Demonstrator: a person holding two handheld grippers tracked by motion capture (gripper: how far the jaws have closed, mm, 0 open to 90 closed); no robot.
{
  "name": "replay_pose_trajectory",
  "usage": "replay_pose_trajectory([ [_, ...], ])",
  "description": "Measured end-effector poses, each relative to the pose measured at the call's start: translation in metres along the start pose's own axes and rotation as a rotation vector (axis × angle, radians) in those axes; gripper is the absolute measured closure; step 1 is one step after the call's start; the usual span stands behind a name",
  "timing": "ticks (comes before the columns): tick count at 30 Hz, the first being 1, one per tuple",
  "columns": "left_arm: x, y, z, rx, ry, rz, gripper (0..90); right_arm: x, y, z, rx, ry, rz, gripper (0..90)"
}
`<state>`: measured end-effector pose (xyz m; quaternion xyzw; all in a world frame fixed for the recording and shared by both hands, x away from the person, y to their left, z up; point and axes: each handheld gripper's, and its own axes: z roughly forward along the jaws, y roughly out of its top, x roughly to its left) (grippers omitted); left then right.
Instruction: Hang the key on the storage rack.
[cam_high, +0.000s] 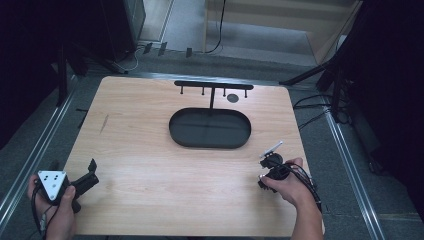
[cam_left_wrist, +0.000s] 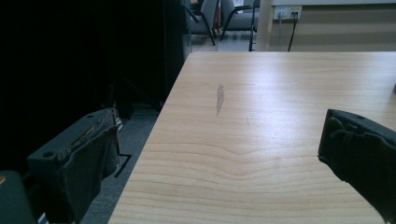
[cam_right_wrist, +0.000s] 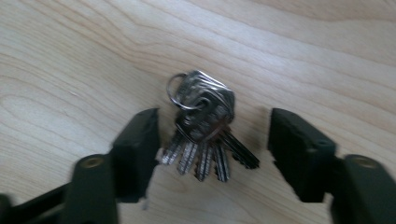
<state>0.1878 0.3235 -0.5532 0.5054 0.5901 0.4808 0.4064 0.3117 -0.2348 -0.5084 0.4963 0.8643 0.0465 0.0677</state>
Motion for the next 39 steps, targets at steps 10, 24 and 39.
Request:
replay_pose_trajectory([
  [10, 0.000, 0.000, 0.000, 0.003, 0.001, 0.001, 0.0, -0.010, -0.005, -0.003, 0.030, 0.046, -0.020, 71.4],
  [24, 0.000, 0.000, 0.000, 0.002, -0.003, 0.006, 0.0, 0.004, 0.003, -0.003, 0.098, 0.001, -0.226, 82.3],
  [39, 0.000, 0.000, 0.000, 0.001, -0.007, 0.001, 0.0, 0.005, 0.028, -0.045, 0.090, -0.045, -0.300, 82.4],
])
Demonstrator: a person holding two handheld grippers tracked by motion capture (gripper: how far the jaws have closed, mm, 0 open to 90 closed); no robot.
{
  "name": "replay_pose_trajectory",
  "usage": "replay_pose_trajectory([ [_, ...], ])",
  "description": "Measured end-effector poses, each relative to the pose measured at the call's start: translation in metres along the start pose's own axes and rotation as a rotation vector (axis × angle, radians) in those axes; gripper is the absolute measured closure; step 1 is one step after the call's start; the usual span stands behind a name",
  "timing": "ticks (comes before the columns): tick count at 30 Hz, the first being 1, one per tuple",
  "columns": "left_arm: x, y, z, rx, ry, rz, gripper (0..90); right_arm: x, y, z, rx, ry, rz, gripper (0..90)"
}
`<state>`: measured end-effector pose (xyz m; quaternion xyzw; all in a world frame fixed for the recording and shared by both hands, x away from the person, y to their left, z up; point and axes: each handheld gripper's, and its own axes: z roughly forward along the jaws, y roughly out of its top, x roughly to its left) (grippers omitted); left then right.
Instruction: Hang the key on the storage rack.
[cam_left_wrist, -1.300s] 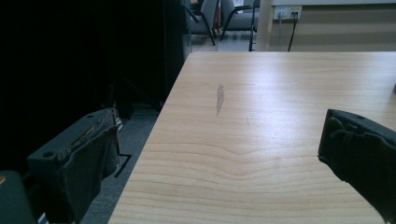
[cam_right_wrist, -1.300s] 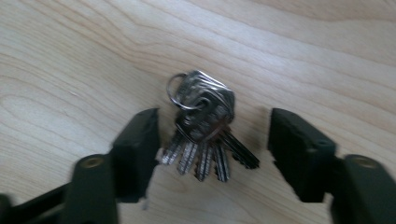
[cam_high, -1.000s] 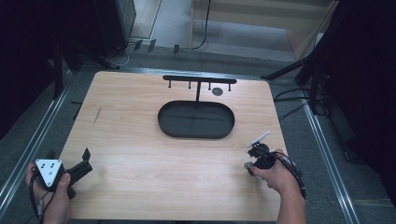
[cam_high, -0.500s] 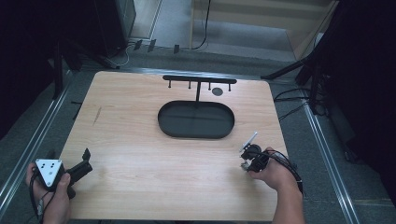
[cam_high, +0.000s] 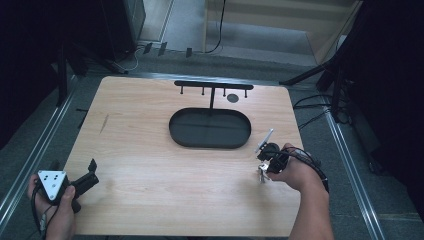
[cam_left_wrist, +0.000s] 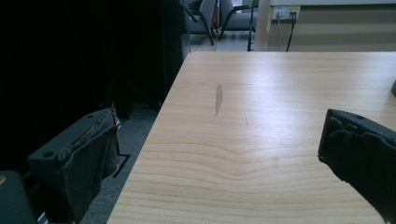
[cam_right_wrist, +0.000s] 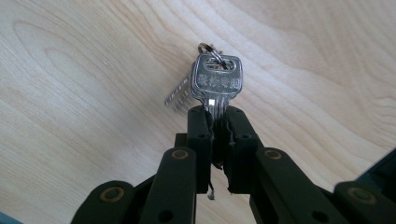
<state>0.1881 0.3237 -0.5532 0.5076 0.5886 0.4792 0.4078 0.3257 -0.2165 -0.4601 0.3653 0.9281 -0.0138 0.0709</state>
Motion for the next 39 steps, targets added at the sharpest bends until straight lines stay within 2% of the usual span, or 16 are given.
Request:
replay_pose_trajectory([
  [10, 0.000, 0.000, 0.000, 0.005, 0.001, 0.004, 0.0, -0.008, 0.012, -0.026, -0.026, -0.043, -0.003, 82.4],
  [15, 0.000, 0.000, 0.000, 0.001, 0.003, 0.003, 0.0, -0.010, 0.020, -0.038, -0.049, -0.059, 0.030, 82.4],
  [19, -0.001, 0.000, 0.000, 0.000, 0.006, 0.008, 0.0, -0.010, 0.032, -0.054, -0.064, -0.070, 0.020, 82.4],
  [26, 0.000, 0.000, 0.000, 0.001, 0.003, 0.005, 0.0, -0.010, 0.051, -0.075, -0.085, -0.079, 0.037, 82.4],
  [30, 0.001, 0.000, 0.000, -0.001, 0.001, -0.006, 0.0, -0.011, 0.062, -0.087, -0.087, -0.087, 0.055, 82.4],
  [32, 0.000, 0.000, 0.000, -0.004, 0.006, -0.011, 0.0, -0.015, 0.071, -0.095, -0.091, -0.066, 0.095, 82.4],
  [39, 0.000, 0.000, 0.000, 0.002, 0.010, -0.005, 0.0, -0.018, 0.088, -0.108, -0.084, -0.067, 0.139, 82.3],
])
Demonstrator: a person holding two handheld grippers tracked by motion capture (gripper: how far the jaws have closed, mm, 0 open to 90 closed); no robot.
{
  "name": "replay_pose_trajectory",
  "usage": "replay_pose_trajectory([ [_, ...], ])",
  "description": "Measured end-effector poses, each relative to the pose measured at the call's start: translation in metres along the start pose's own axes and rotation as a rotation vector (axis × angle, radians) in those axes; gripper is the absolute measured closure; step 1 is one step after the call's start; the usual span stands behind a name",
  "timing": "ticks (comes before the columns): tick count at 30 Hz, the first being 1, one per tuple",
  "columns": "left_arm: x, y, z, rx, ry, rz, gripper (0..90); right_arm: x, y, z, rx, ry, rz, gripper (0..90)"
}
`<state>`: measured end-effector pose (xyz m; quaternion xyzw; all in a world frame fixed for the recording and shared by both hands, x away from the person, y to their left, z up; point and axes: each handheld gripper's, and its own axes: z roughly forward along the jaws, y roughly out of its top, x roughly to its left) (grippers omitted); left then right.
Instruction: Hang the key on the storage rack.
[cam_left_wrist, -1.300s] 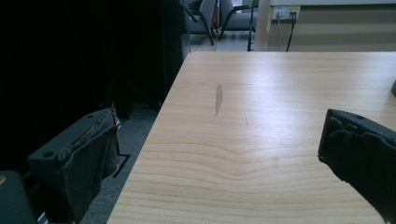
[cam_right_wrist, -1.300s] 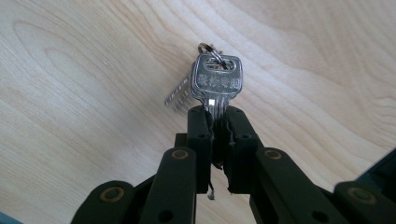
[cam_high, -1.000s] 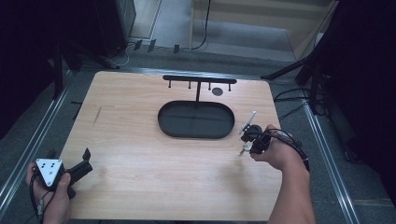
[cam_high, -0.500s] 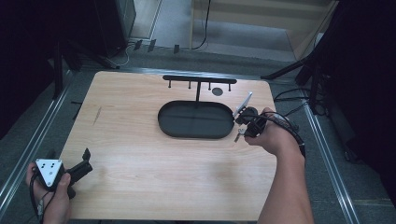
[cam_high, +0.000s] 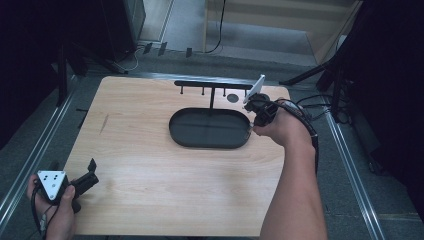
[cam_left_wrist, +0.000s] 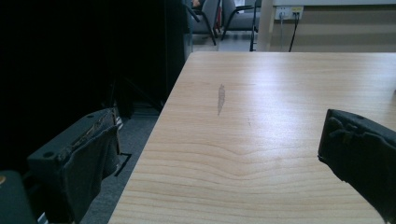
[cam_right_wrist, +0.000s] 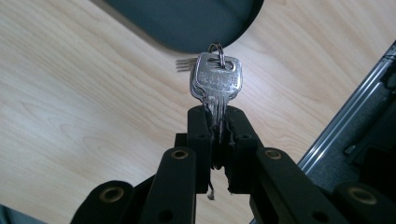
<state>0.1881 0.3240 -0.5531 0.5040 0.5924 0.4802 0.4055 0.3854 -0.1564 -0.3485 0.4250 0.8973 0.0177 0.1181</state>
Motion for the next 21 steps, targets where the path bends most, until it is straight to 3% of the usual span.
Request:
replay_pose_trajectory([
  [14, -0.002, 0.000, 0.000, -0.002, -0.001, 0.016, 0.0, -0.008, 0.027, -0.012, -0.019, -0.074, 0.117, 82.3],
  [21, -0.002, 0.000, 0.000, -0.001, 0.004, 0.023, 0.0, -0.008, 0.042, -0.016, -0.040, -0.092, 0.138, 82.3],
])
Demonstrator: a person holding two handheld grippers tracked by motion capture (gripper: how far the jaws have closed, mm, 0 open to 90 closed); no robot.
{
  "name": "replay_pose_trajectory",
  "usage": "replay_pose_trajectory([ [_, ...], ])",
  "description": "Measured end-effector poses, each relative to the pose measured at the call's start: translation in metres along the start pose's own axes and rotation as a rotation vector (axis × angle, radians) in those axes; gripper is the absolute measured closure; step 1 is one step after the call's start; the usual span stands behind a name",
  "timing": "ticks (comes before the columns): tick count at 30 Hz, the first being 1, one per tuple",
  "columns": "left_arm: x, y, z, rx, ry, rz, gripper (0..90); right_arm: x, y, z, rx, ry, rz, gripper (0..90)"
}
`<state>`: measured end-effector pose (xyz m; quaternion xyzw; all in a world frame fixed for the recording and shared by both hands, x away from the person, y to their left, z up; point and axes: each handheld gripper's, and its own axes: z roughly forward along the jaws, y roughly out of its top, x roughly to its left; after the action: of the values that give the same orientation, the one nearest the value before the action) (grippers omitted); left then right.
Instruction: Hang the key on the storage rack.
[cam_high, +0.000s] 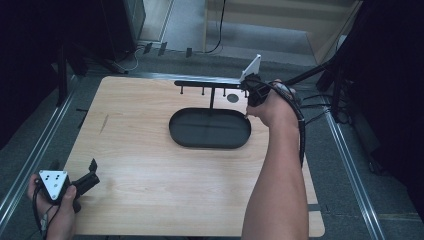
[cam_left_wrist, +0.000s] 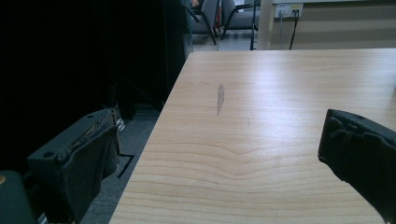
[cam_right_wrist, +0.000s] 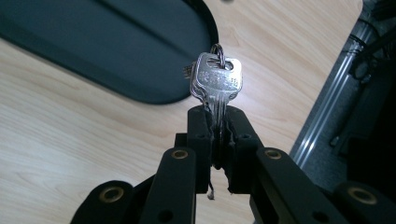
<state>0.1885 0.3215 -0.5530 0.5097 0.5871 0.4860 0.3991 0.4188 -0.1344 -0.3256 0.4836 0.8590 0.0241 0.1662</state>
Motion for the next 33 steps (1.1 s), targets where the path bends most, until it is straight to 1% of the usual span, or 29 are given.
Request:
replay_pose_trajectory([
  [2, 0.000, 0.000, 0.000, 0.001, 0.004, 0.002, 0.0, 0.002, 0.007, -0.001, -0.004, -0.011, -0.013, 82.3],
  [5, -0.001, 0.000, 0.000, 0.000, 0.008, 0.008, 0.0, 0.002, 0.010, -0.002, -0.008, -0.024, -0.007, 82.3],
  [7, -0.002, 0.000, 0.000, 0.002, 0.005, 0.009, 0.0, 0.001, 0.014, -0.002, -0.014, -0.040, 0.012, 82.3],
  [8, -0.002, 0.000, 0.000, 0.001, 0.005, 0.011, 0.0, 0.001, 0.014, -0.002, -0.014, -0.040, 0.012, 82.3],
  [9, -0.002, 0.000, 0.000, 0.002, 0.006, 0.009, 0.0, 0.000, 0.015, -0.002, -0.016, -0.050, 0.020, 82.3],
  [11, -0.001, 0.000, 0.000, 0.003, 0.007, 0.005, 0.0, -0.002, 0.016, -0.001, -0.022, -0.052, 0.035, 82.4],
  [14, -0.001, 0.000, 0.000, 0.005, 0.008, 0.005, 0.0, -0.003, 0.015, -0.001, -0.023, -0.047, 0.033, 82.3],
  [15, -0.002, 0.000, 0.000, 0.003, 0.009, 0.008, 0.0, -0.002, 0.015, -0.001, -0.024, -0.028, 0.015, 87.9],
  [16, -0.002, 0.000, 0.000, 0.003, 0.009, 0.008, 0.0, -0.002, 0.015, -0.001, -0.024, -0.028, 0.015, 87.9],
  [18, -0.002, 0.000, 0.000, 0.004, 0.010, 0.010, 0.0, -0.001, 0.015, -0.002, -0.026, -0.015, -0.005, 88.9],
  [19, -0.002, 0.000, 0.000, 0.003, 0.010, 0.010, 0.0, 0.000, 0.015, -0.002, -0.030, -0.003, -0.020, 88.9],
  [20, -0.002, 0.000, 0.000, 0.003, 0.010, 0.011, 0.0, 0.003, 0.015, -0.002, -0.028, -0.005, -0.042, 89.1],
  [21, -0.002, 0.000, 0.000, 0.003, 0.010, 0.011, 0.0, 0.003, 0.015, -0.002, -0.028, -0.005, -0.042, 89.1],
  [22, -0.002, 0.000, 0.000, 0.002, 0.010, 0.010, 0.0, 0.006, 0.015, 0.000, -0.021, -0.006, -0.067, 89.1],
  [23, -0.002, 0.000, 0.000, 0.002, 0.010, 0.010, 0.0, 0.007, 0.016, 0.001, -0.019, -0.017, -0.070, 89.1],
  [24, -0.002, 0.000, 0.000, 0.002, 0.010, 0.010, 0.0, 0.007, 0.016, 0.001, -0.019, -0.017, -0.070, 89.1],
  [25, -0.002, 0.000, 0.000, 0.002, 0.010, 0.011, 0.0, 0.007, 0.016, 0.001, -0.026, -0.021, -0.073, 89.1],
  [26, -0.002, 0.000, 0.000, 0.001, 0.010, 0.011, 0.0, 0.008, 0.018, 0.000, -0.041, -0.012, -0.076, 89.2],
  [28, -0.002, 0.000, 0.000, 0.003, 0.010, 0.011, 0.0, 0.009, 0.019, -0.001, -0.044, -0.015, -0.080, 89.2],
  [29, -0.002, 0.000, 0.000, 0.003, 0.010, 0.010, 0.0, 0.009, 0.021, -0.003, -0.063, -0.021, -0.073, 89.1],
  [32, -0.002, 0.000, 0.000, 0.003, 0.008, 0.009, 0.0, 0.009, 0.022, -0.004, -0.068, -0.027, -0.075, 89.1],
  [33, -0.002, 0.000, 0.000, 0.003, 0.007, 0.008, 0.0, 0.010, 0.024, -0.005, -0.072, -0.044, -0.068, 89.1],
])
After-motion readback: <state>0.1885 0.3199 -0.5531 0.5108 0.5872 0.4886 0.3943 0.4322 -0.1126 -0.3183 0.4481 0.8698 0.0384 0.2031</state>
